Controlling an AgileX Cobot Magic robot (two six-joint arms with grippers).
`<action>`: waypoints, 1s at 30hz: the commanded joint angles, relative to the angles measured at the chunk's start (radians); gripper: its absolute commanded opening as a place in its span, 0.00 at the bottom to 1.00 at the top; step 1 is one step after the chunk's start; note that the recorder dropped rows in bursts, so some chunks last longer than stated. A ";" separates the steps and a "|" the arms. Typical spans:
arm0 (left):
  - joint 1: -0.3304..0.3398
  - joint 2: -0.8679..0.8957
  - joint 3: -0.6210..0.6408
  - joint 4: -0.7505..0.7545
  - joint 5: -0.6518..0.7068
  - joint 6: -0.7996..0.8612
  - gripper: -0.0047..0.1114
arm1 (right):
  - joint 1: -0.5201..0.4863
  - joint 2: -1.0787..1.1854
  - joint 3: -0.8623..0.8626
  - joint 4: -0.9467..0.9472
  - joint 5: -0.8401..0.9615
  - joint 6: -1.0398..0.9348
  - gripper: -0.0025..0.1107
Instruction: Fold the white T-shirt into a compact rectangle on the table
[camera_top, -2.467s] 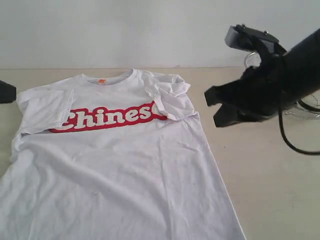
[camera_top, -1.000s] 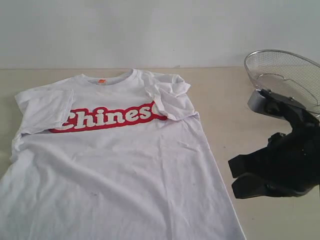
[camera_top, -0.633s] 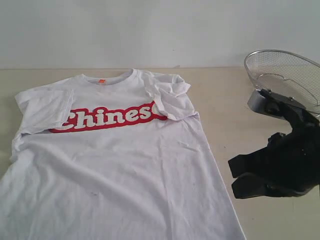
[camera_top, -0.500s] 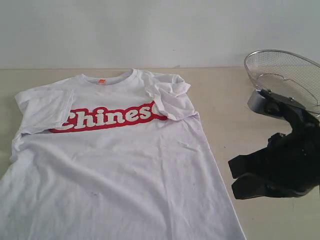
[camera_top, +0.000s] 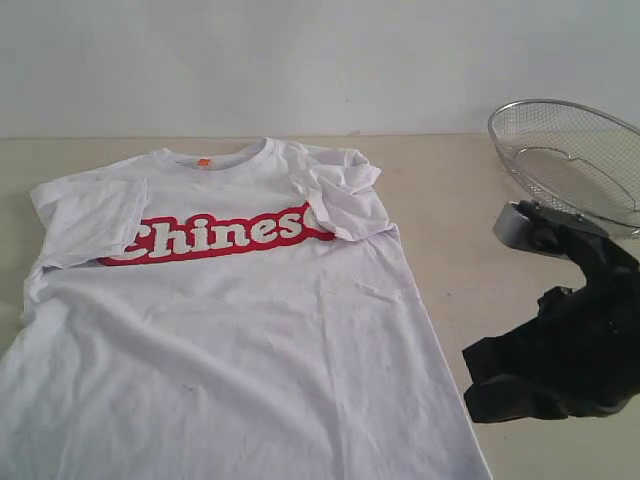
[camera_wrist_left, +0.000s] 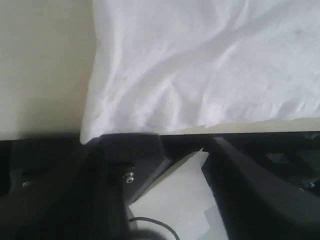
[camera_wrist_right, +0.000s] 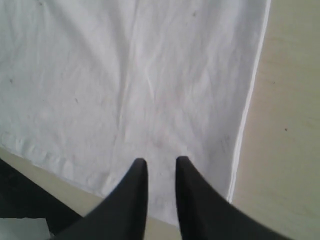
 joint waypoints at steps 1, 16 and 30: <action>-0.005 0.059 0.005 -0.010 -0.018 0.013 0.53 | -0.005 -0.002 0.007 -0.024 -0.022 -0.011 0.37; -0.005 0.156 0.022 -0.015 -0.088 0.053 0.53 | -0.005 0.178 0.045 -0.001 -0.049 0.018 0.46; -0.005 0.278 0.025 0.017 -0.225 0.046 0.53 | -0.005 0.183 0.045 -0.001 -0.064 0.018 0.46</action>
